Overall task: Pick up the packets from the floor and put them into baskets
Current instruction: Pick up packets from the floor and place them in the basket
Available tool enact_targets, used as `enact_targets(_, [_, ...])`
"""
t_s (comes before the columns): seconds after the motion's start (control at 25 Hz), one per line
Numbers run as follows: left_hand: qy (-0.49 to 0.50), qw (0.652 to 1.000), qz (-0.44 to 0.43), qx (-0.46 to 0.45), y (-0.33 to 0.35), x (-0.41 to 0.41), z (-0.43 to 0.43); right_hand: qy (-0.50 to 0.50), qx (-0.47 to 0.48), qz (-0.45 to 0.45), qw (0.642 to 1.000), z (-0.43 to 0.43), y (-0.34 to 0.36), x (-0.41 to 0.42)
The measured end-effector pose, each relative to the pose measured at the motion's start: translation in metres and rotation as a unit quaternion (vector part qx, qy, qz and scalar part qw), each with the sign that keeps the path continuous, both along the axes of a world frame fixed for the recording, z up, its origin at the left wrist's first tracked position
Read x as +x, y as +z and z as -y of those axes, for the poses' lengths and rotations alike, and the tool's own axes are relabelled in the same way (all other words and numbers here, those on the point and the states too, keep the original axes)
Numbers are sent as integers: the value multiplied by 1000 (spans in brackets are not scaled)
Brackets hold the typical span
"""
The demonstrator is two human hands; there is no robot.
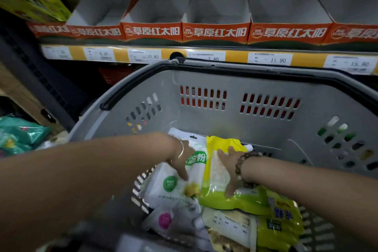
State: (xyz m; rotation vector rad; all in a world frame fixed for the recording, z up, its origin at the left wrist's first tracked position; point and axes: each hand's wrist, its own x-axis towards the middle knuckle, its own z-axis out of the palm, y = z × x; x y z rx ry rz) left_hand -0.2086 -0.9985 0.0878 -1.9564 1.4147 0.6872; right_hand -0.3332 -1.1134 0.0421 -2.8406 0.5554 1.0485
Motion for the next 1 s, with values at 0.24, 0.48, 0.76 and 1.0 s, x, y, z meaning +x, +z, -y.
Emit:
enact_targets(0.24, [59,967,-61,-242,83,16,-33,4,4,278,961,-15,94,29])
enact_targets(0.48, [125,883,-35,-450,141,44,-154,2,65,458,886,-84,167,66])
enact_targets(0.76, [261,804,54,-531,134,79,-325,161,99,451,872,-237,199,138])
enact_targets(1.0, [370,779,142,-486,70,82,-430,241,69,333,909,-358,141,196])
